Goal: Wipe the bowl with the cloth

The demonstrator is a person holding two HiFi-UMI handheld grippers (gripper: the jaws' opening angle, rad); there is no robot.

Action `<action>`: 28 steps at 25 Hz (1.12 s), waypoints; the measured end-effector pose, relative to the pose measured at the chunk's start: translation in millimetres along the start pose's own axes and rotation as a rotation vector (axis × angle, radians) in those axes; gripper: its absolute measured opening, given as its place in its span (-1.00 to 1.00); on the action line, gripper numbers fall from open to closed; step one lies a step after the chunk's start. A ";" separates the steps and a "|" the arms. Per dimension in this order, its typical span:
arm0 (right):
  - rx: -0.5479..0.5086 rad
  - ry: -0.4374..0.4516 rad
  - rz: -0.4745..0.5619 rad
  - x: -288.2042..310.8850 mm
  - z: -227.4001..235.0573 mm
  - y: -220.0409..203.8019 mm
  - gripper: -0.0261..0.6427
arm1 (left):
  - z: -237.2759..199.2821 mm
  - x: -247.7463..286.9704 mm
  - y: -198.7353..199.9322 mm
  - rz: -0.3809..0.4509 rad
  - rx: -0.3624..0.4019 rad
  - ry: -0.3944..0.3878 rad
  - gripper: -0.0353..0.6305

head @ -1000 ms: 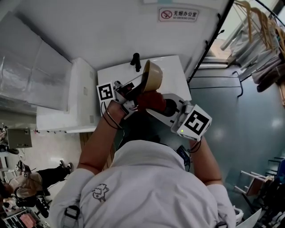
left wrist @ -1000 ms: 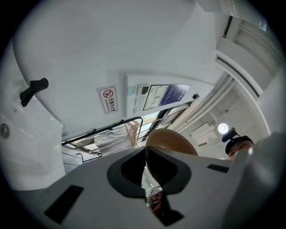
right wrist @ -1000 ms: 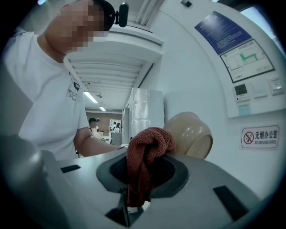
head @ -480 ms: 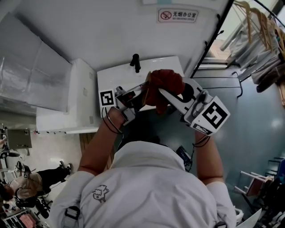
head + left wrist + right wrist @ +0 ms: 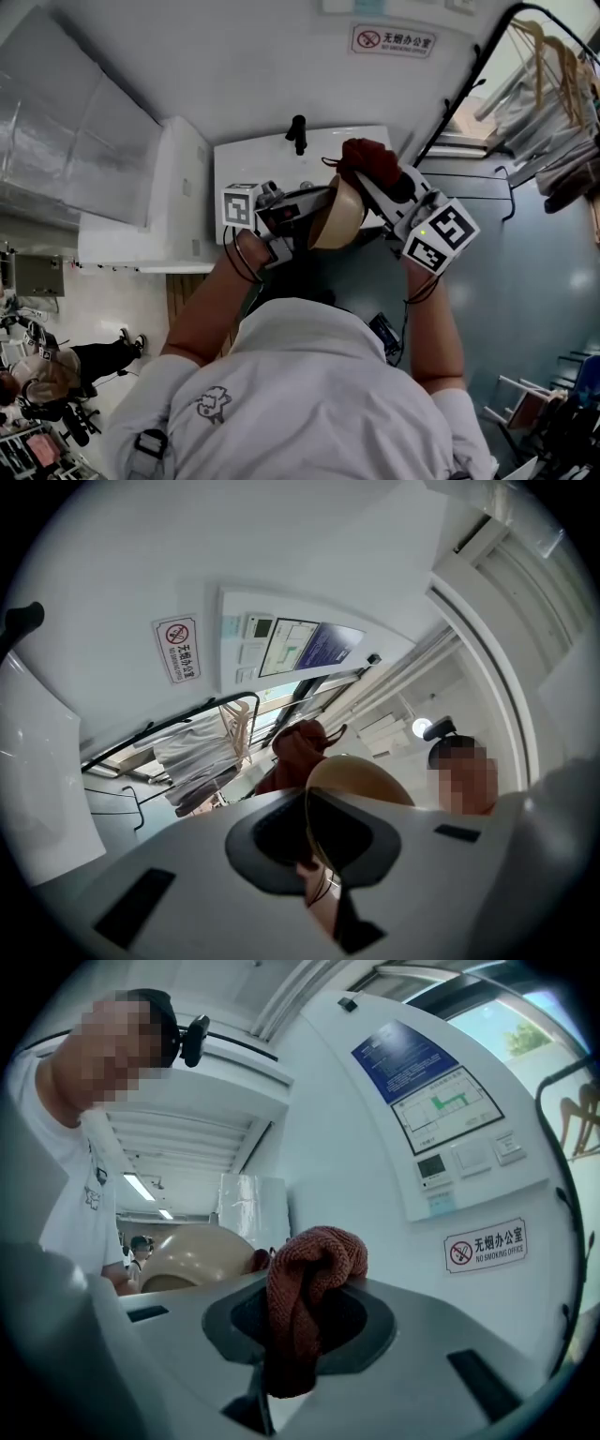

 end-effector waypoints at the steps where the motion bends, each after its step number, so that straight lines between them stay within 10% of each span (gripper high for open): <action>1: 0.012 0.002 -0.001 1.2 -1.4 -4.8 -0.65 | 2.1 2.1 0.4 -0.003 -0.002 -0.014 -0.82; 14: 0.151 0.079 0.007 8.6 -31.5 -47.8 -0.65 | 4.7 -4.9 31.2 0.225 -0.021 0.019 -0.81; 28: -0.002 0.153 0.047 -2.5 -64.7 -12.0 -0.65 | -2.2 -27.1 39.8 0.338 0.009 0.192 -0.82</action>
Point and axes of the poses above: the fingertips, and each gripper's own axes: x forward along the fingers, z to its right, y out of its top, the point moved 9 cm from there along -x, backward along the fingers, and after that the axes turned 13 degrees about -x, right-handed, at the moved point
